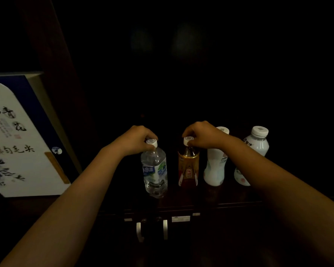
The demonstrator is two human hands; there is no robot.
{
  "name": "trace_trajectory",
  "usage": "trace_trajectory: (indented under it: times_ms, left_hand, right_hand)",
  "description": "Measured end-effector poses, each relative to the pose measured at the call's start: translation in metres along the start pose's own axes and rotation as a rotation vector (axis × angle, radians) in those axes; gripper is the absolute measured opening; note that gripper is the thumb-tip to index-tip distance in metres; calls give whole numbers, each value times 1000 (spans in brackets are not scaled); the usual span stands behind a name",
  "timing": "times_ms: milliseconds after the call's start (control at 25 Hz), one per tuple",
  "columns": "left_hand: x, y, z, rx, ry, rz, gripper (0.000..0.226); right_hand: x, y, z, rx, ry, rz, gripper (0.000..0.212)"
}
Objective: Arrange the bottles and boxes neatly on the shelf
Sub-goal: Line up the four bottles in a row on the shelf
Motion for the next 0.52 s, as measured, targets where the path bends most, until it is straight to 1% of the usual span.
trace_trajectory:
  times_ms: [80,160,240,360,440,520]
  left_hand:
    - [-1,2,0,34,99,46,24]
    - [-2,3,-1,60,182,90,22]
    - [-4,2,-2,85,206,117,24]
    - [-6,-1,-4,98,180,127,26]
    - [-6,-1,-3,92,192,129,27]
    - [-6,-1,-3,79,203,130,26]
  right_hand:
    - [2,0,3,-6,39,-31,29]
    - [3,3,5,-3,95,-113,28]
    - [3,5,6,10,114,-176,26]
    - [1,-2,2,4,33,-101,19]
    - [2,-10,0,-15,-45,-9,25]
    - [3,-16,0,-42,-78,42,29]
Point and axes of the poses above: each hand's wrist, its own x-axis away from the middle knuckle, its own z-axis out of the back of the hand, y = z × x, the point moved 9 cm from there along -x, towards the middle knuckle, and after that the axes turned 11 degrees about -y, right-handed, at the moved point
